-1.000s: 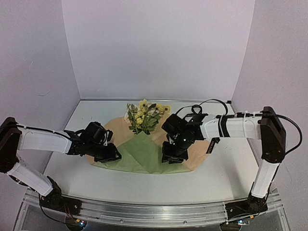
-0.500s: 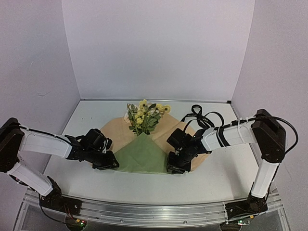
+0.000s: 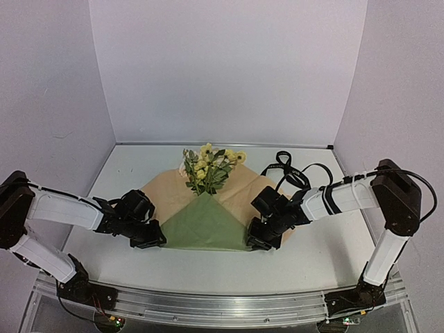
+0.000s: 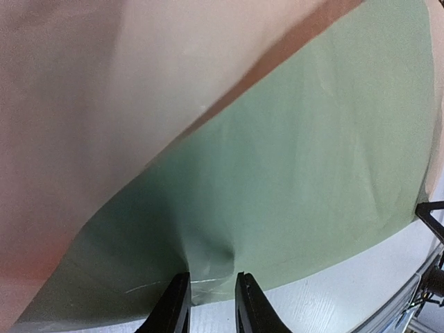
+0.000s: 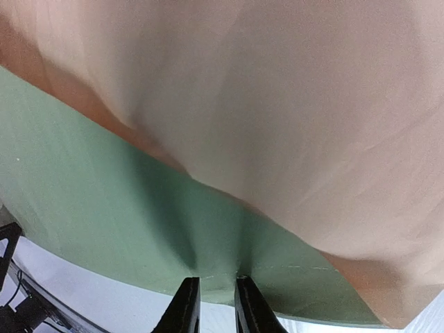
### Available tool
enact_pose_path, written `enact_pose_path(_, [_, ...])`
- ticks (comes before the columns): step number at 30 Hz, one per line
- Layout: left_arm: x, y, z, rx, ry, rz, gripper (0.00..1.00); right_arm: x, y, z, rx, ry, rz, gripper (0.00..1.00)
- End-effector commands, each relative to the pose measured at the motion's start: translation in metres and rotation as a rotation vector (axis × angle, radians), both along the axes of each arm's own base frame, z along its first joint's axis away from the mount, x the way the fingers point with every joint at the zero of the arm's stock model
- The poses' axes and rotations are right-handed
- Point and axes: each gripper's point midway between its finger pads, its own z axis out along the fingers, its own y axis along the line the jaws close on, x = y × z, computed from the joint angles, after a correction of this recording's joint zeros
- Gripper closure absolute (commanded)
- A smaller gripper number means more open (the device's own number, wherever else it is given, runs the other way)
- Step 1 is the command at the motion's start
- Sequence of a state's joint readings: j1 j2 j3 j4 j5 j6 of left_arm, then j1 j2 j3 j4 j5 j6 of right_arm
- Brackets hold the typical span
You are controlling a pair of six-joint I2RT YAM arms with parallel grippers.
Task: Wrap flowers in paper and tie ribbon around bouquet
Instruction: Press the fold line of the 1/4-folded wrapping paper.
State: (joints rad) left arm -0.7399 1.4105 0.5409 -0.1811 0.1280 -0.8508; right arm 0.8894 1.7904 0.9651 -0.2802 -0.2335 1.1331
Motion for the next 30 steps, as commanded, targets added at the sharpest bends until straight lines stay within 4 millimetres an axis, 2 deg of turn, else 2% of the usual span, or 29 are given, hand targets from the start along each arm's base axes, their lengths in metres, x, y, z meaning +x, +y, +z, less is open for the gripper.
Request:
enact_pose_path(1, [-0.019,0.058,-0.024,0.21,0.064,0.159,0.74,-0.011,-0.051,-0.027,-0.167,0.052,-0.067,0.79])
enact_pose_path(7, [-0.029,0.086,-0.029,0.302,0.095,0.285,0.73,-0.012,-0.062,-0.028,-0.172,0.063,-0.091,0.8])
enact_pose_path(11, [-0.037,0.097,-0.034,0.317,0.133,0.366,0.72,-0.013,-0.07,-0.029,-0.173,0.071,-0.107,0.8])
enact_pose_path(21, [-0.037,0.111,-0.029,0.227,0.175,0.562,0.71,-0.016,-0.09,-0.03,-0.179,0.081,-0.133,0.8])
enact_pose_path(27, [-0.029,0.108,-0.021,0.207,0.162,0.566,0.73,-0.018,-0.093,-0.03,-0.168,0.083,-0.131,0.8])
enact_pose_path(30, [-0.022,0.104,-0.013,0.21,0.142,0.54,0.74,-0.017,-0.088,-0.021,-0.14,0.065,-0.108,0.79])
